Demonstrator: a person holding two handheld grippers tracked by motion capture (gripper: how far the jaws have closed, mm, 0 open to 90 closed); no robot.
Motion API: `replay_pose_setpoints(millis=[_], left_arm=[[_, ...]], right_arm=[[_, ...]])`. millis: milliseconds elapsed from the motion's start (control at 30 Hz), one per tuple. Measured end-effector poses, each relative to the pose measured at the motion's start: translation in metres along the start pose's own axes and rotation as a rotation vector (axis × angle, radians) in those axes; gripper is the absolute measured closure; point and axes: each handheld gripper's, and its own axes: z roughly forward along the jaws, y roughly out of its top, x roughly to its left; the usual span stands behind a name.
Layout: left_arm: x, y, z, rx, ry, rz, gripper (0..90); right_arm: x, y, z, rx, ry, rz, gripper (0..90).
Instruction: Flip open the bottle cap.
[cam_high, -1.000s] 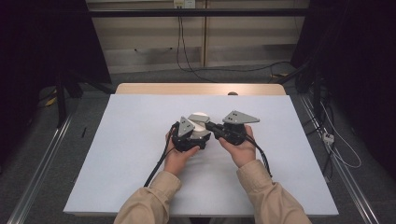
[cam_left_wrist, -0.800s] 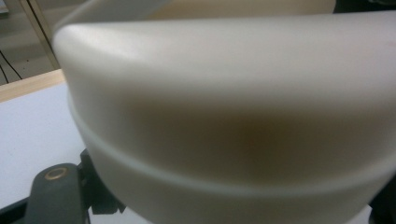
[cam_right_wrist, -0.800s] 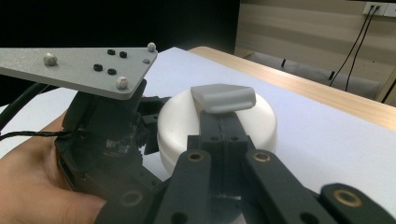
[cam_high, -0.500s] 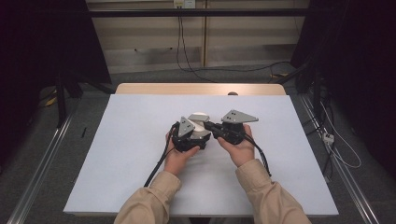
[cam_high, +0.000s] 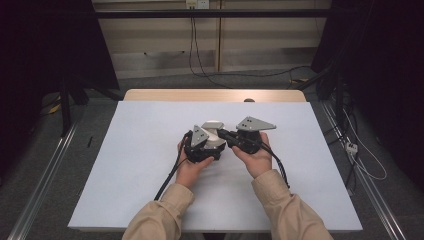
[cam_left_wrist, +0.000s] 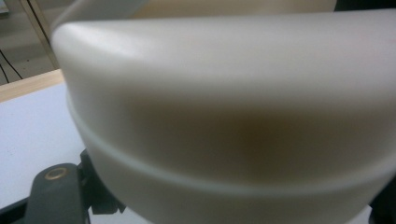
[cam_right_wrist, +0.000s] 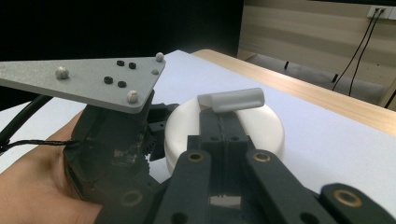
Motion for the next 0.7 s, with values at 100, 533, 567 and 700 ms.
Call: replay_pose_setpoints(millis=[100,533,567,700], left_arm=[[0.0001,-0.0001,0.0,0.0,0.0,-0.006,18.8],[0.0006,0.0,0.0004,0.001,-0.003,-0.001,18.7],[0.0004,0.0,0.0004,0.001,-0.003,-0.003,18.8],[0.0003,0.0001,0.0004,0.002,-0.001,-0.001,18.8]], right_arm=[[0.0011,0.0005,0.0014,0.002,0.002,0.002,90.0],[0.0027,0.0039,0.003,0.003,0.001,-0.008,90.0],[0.0027,0.0041,0.0029,0.003,0.001,-0.007,90.0],[0.0027,0.0058,0.003,0.0,0.001,-0.009,90.0]])
